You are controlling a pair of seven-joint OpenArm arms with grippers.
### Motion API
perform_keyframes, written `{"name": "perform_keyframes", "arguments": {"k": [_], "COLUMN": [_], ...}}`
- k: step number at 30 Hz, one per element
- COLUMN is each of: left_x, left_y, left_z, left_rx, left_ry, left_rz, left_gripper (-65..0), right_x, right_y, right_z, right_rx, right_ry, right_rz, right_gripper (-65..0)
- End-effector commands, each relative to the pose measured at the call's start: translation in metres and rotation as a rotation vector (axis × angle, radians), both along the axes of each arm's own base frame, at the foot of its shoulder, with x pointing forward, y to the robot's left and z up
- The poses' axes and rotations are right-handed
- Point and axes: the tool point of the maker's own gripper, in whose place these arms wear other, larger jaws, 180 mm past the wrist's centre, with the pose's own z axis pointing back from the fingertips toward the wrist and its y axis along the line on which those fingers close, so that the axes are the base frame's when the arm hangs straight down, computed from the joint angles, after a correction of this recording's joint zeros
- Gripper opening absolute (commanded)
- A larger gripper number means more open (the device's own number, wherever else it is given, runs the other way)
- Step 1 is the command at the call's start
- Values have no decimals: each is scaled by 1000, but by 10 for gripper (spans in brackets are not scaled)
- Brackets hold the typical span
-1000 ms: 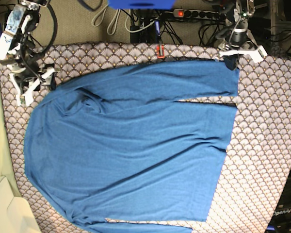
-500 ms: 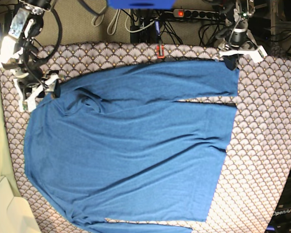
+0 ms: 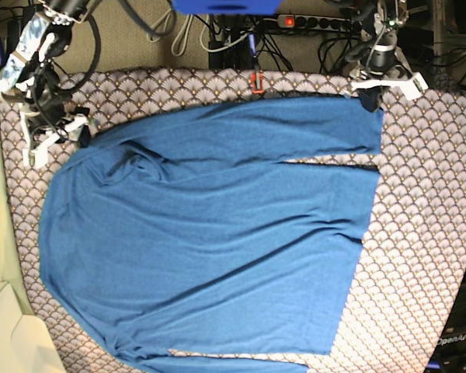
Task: Fold the T-shirt properly
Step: 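Move the right gripper to the other hem corner and grasp it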
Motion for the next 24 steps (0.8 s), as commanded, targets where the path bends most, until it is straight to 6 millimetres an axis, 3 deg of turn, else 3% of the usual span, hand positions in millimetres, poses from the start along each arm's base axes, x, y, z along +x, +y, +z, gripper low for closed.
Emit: {"name": "perform_keyframes", "arguments": {"k": [1,10,21,24], "left_x": [-1,1,2,2], "left_y": [2,0,0,0], "left_z": [3,4,4,4], "left_rx": [9,7,6,6], "left_ry": [-5,-8,-9,-9], "left_rz": [-2,-6,-7,-7], "left_gripper": [-647,-647,-647,-647], "right_x": [12,11,26,27], "right_y": [-2,3,27,27], "right_z": [13,12,14,15], "right_rx": [-5,2,38,38], "right_ry": [-56,-55,-79,-82], "right_rz": [9,13,52,52], "right_gripper": [-305,-305,-308,-341]}}
